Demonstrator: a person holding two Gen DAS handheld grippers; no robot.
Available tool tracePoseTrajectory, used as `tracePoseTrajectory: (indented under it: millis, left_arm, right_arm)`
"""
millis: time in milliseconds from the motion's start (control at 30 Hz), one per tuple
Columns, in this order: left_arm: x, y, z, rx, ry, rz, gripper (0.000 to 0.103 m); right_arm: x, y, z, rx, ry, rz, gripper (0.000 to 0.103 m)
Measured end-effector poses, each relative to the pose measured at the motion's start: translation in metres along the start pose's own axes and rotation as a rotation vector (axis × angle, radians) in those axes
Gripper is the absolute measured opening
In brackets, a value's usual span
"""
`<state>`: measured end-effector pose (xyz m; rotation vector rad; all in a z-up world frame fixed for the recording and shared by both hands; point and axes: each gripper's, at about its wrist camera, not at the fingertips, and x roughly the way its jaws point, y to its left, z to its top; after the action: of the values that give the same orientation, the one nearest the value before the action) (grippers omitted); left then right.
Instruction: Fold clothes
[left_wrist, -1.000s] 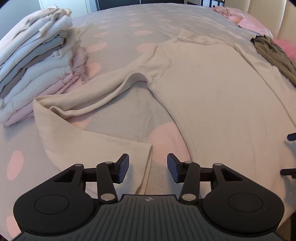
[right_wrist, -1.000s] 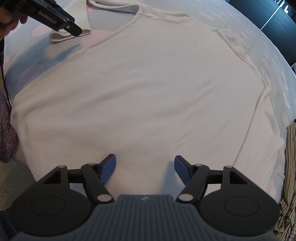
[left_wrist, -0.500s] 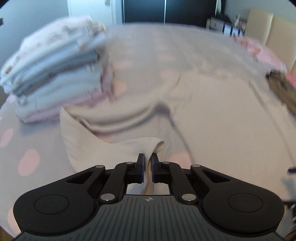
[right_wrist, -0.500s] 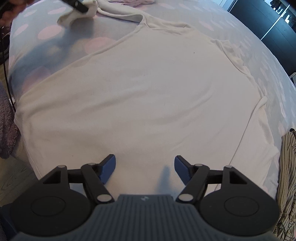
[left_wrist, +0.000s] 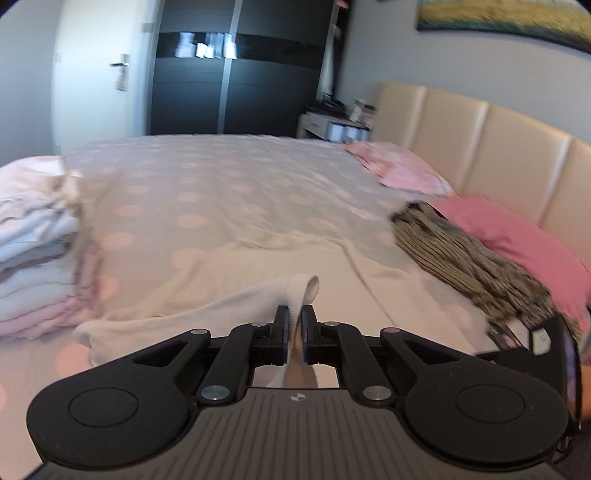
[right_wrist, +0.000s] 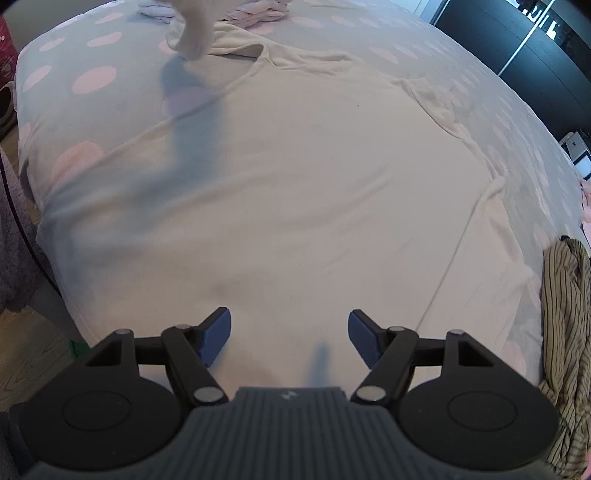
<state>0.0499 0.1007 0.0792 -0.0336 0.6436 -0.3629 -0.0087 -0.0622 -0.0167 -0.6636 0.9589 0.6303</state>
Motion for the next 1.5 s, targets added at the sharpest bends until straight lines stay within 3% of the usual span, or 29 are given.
tracePoseTrajectory:
  millis: [467, 567, 667, 800, 967, 1167, 1367, 1500]
  left_arm:
    - [0.078, -0.117, -0.088, 0.235, 0.328, -0.232, 0.005]
    - [0.091, -0.127, -0.105, 0.293, 0.395, -0.217, 0.005]
    - [0.099, -0.123, -0.117, 0.287, 0.451, -0.2, 0.005]
    - [0.091, -0.123, -0.123, 0.296, 0.456, -0.209, 0.021]
    - [0.079, -0.117, -0.126, 0.295, 0.458, -0.194, 0.026]
    - [0.066, -0.108, -0.129, 0.283, 0.459, -0.169, 0.028]
    - [0.062, -0.098, -0.129, 0.266, 0.447, -0.156, 0.028]
    - [0.063, -0.087, -0.127, 0.238, 0.44, -0.126, 0.035]
  right_arm:
    - [-0.008, -0.028, -0.065, 0.106, 0.05, -0.024, 0.073]
    - [-0.007, -0.033, -0.071, 0.128, 0.055, -0.029, 0.073]
    - [-0.007, -0.037, -0.072, 0.151, 0.046, -0.032, 0.073]
    - [-0.01, -0.041, -0.072, 0.182, 0.008, -0.005, 0.072]
    - [-0.015, -0.043, -0.069, 0.222, -0.045, 0.043, 0.055]
    - [-0.019, -0.042, -0.057, 0.302, -0.099, 0.123, 0.052]
    - [-0.003, -0.042, -0.036, 0.348, -0.087, 0.158, 0.05]
    - [0.015, -0.034, -0.029, 0.319, -0.025, 0.159, 0.038]
